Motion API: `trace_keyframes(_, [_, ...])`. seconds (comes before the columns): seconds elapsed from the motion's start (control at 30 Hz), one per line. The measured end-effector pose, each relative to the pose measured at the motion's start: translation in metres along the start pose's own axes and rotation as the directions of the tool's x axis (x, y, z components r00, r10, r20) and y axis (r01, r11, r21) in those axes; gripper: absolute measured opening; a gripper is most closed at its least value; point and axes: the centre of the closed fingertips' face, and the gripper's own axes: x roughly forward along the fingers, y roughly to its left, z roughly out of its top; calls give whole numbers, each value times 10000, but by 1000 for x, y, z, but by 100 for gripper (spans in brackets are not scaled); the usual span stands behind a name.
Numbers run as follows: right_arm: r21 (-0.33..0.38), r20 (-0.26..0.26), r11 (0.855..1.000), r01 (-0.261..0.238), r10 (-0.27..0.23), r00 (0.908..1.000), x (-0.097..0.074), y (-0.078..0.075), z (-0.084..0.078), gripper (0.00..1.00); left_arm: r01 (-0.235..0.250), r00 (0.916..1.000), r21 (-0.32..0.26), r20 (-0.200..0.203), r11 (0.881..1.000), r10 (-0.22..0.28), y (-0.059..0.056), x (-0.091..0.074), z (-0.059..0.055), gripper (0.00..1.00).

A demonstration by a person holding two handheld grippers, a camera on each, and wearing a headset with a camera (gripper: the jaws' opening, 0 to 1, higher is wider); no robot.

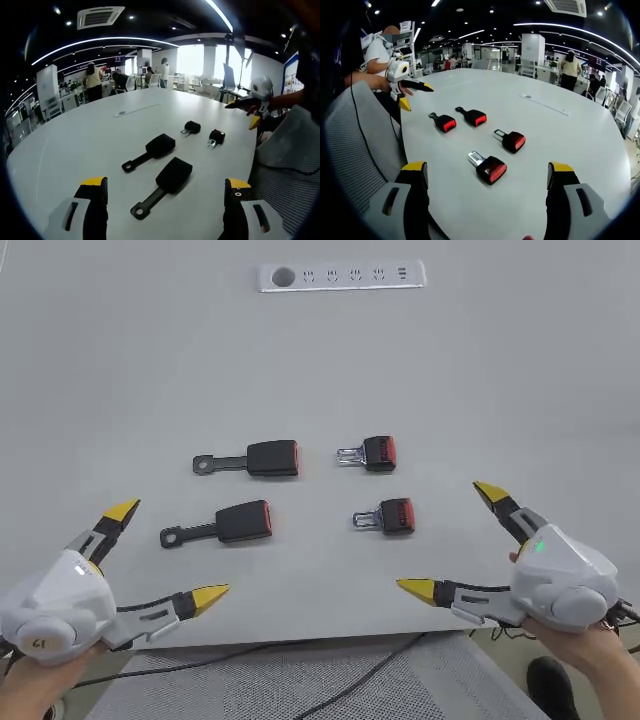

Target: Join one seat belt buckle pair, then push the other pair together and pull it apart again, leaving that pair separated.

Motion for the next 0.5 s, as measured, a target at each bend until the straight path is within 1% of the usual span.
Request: trace_keyframes(0.5, [-151, -23, 9999, -5, 4, 10000, 0, -1, 1, 100, 53, 10000, 143, 19, 9999, -53, -1, -1, 2, 98])
